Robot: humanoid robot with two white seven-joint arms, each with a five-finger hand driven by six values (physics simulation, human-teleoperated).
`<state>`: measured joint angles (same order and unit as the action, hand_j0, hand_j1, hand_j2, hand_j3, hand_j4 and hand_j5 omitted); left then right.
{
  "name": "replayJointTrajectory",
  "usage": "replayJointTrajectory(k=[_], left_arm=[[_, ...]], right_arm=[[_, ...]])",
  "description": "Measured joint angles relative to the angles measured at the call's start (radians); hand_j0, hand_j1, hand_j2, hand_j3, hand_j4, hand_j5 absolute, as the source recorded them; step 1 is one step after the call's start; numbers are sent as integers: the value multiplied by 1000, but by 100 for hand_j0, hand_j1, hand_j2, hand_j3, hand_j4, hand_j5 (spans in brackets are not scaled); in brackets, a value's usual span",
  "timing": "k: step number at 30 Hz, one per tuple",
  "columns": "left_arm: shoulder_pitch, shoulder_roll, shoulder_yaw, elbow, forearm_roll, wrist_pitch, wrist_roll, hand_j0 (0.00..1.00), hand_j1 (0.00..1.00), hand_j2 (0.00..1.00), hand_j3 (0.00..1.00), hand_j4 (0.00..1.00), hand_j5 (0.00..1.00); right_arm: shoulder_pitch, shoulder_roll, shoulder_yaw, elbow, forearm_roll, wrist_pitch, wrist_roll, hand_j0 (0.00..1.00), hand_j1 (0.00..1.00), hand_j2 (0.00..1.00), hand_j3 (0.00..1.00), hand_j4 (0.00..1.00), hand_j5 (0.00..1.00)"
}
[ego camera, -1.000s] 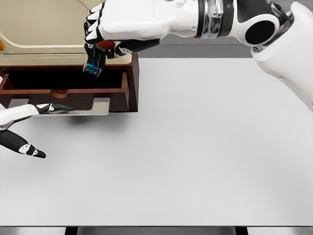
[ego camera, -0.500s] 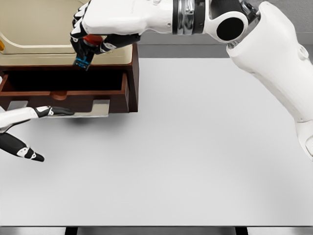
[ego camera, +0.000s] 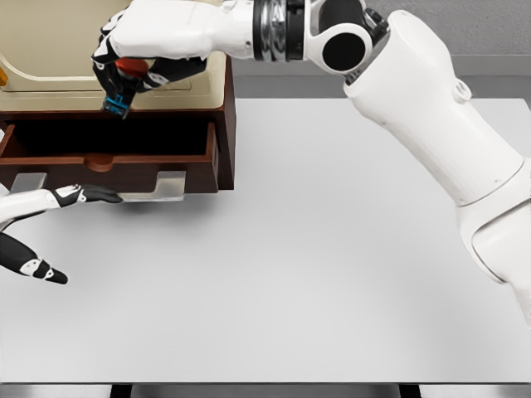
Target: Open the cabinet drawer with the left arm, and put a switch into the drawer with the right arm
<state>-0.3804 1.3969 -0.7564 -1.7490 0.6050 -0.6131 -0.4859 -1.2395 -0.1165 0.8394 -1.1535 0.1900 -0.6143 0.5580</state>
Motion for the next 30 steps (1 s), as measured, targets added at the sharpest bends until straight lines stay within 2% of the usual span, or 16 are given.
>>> replayJointTrajectory(k=[11, 15, 19, 25, 26, 30], left_arm=[[0, 39, -2, -11, 5, -4, -1, 100, 100, 100, 100, 100, 100], [0, 43, 12, -7, 0, -1, 4, 100, 100, 100, 100, 100, 100], [-6, 42, 24, -4, -2, 0, 7, 100, 100, 100, 100, 100, 100], [3, 42, 44, -3, -1, 0, 7, 100, 100, 100, 100, 100, 100], [3, 42, 45, -3, -1, 0, 7, 100, 100, 100, 100, 100, 100], [5, 43, 46, -4, -1, 0, 7, 100, 100, 100, 100, 100, 100]], right_arm=[[12, 66, -89, 14, 153, 0, 1, 40, 40, 40, 40, 40, 40], [23, 85, -95, 18, 170, 0, 1, 57, 57, 57, 57, 57, 57], [32, 105, -96, 23, 174, 0, 1, 65, 65, 65, 65, 65, 65], [37, 115, -97, 28, 176, 0, 1, 69, 69, 69, 69, 69, 69], [38, 116, -97, 29, 176, 0, 1, 74, 74, 74, 74, 74, 74], [40, 117, -97, 30, 177, 0, 0, 74, 74, 74, 74, 74, 74]])
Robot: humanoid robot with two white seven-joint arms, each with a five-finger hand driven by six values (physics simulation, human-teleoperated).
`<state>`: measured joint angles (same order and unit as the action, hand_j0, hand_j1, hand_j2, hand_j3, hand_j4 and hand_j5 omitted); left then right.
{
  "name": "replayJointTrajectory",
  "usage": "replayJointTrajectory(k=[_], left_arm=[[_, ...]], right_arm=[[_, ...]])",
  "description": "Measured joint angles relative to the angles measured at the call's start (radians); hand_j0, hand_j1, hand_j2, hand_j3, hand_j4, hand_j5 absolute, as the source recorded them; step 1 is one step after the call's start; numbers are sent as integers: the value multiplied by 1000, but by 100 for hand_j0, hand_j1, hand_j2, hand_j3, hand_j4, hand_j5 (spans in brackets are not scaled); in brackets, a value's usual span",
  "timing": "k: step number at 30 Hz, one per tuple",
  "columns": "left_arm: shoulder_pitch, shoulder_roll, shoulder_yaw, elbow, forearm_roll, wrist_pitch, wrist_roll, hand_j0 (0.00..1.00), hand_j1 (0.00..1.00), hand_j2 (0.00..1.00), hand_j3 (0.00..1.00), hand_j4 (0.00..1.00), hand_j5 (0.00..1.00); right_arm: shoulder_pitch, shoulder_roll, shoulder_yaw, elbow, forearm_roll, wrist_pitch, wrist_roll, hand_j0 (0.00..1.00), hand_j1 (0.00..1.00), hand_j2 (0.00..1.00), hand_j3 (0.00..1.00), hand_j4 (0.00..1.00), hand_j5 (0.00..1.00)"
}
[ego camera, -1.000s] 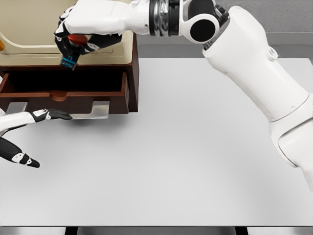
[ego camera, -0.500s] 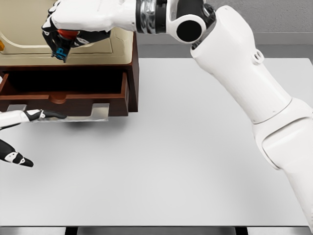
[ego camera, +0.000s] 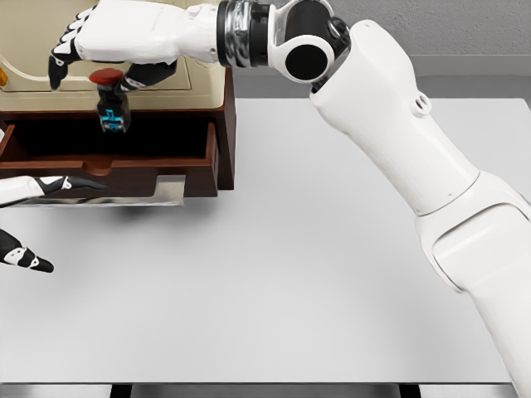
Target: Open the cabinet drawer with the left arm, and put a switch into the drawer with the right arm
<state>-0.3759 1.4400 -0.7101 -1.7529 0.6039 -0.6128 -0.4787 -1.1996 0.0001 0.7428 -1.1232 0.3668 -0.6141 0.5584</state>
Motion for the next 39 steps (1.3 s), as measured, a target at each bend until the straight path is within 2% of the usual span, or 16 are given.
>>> replayJointTrajectory(k=[1, 3, 9, 10, 13, 27, 28, 31, 33, 36, 39], left_arm=[[0, 0, 0, 0, 0, 0, 0, 100, 100, 100, 100, 100, 100], [2, 0, -1, 0, -1, 0, 0, 100, 100, 100, 100, 100, 100], [14, 0, -1, 0, -2, 0, -1, 100, 100, 100, 100, 100, 100], [14, 0, -1, 0, -2, 0, -1, 100, 100, 100, 100, 100, 100], [15, -1, -1, 0, -2, 0, -1, 100, 100, 100, 100, 100, 100], [15, -9, -6, -1, -3, 0, -3, 100, 100, 100, 100, 100, 100], [14, -8, -6, -1, -3, 0, -3, 100, 100, 100, 100, 100, 100], [14, -8, -3, -2, -3, 0, -3, 100, 100, 100, 100, 100, 100], [7, -10, -2, -2, -5, 0, -3, 100, 100, 100, 100, 100, 100], [-3, -13, 7, -3, -4, 0, -3, 100, 100, 100, 100, 100, 100], [-5, -16, 21, -3, -6, 0, -3, 100, 100, 100, 100, 100, 100]], right_arm=[[0, 0, 0, 0, 0, 0, 0, 74, 74, 74, 74, 74, 74], [2, 0, 0, 0, 0, 0, -1, 82, 82, 82, 82, 82, 82], [0, 0, 1, -1, 1, 0, -1, 83, 83, 83, 83, 83, 83], [0, 0, 1, -1, 1, 0, -2, 90, 90, 90, 90, 90, 90], [6, 0, 1, -1, 1, 0, -3, 100, 100, 100, 100, 100, 100], [3, 0, -1, -7, -11, 0, -11, 100, 100, 100, 100, 100, 100], [5, -20, -3, -19, -15, 0, -12, 100, 100, 100, 100, 100, 100], [9, -168, -13, -114, -75, 0, -21, 100, 100, 100, 100, 100, 100], [35, -324, -17, -208, -173, 0, -35, 100, 100, 100, 100, 100, 100], [38, -583, -25, -328, -277, 0, -85, 100, 100, 100, 100, 100, 100], [122, -818, -29, -420, -319, 0, -141, 100, 100, 100, 100, 100, 100]])
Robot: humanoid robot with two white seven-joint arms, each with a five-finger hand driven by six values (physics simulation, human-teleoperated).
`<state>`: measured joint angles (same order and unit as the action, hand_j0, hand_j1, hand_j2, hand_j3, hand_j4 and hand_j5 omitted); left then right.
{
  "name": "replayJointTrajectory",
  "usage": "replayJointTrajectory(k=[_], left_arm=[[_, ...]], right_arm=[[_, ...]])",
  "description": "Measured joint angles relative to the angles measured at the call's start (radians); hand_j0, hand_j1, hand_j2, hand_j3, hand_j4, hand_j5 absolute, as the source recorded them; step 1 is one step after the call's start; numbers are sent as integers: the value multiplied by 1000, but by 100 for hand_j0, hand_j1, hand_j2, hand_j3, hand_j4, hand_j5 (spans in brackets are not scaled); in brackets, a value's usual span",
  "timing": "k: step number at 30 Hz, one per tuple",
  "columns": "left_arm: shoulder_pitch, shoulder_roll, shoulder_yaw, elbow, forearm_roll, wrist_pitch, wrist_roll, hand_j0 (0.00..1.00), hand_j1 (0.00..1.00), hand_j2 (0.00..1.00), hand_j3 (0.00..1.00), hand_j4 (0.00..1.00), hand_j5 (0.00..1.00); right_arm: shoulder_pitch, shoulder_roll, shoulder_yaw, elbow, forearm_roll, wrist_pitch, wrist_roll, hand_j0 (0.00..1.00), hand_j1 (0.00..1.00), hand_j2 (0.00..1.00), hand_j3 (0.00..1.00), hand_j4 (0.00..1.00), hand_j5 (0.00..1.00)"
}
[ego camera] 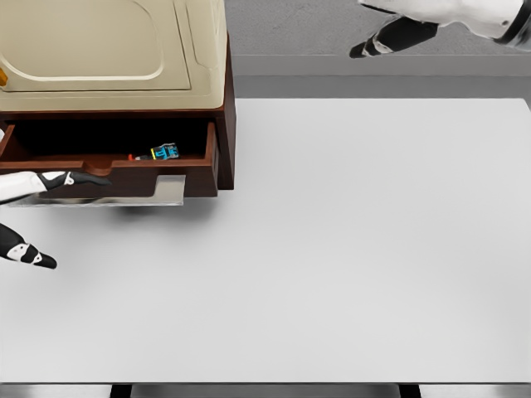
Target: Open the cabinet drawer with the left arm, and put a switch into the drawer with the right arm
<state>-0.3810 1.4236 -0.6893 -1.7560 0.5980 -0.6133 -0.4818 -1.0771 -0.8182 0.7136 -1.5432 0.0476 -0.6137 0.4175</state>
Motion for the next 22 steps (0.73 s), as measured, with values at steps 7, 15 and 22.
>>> replayJointTrajectory(k=[7, 15, 22], left_arm=[[-12, -2, 63, -5, -3, 0, 0, 100, 100, 100, 100, 100, 100], [-87, -114, 111, -6, -90, 0, -7, 100, 100, 100, 100, 100, 100], [-99, -151, 114, -6, -142, 0, -7, 100, 100, 100, 100, 100, 100]], right_arm=[[135, -288, 2, -110, -21, 0, -34, 100, 100, 100, 100, 100, 100], [178, -335, 77, -174, -20, 1, -29, 100, 100, 100, 100, 100, 100], [171, -330, 133, -181, -18, 1, -13, 100, 100, 100, 100, 100, 100]])
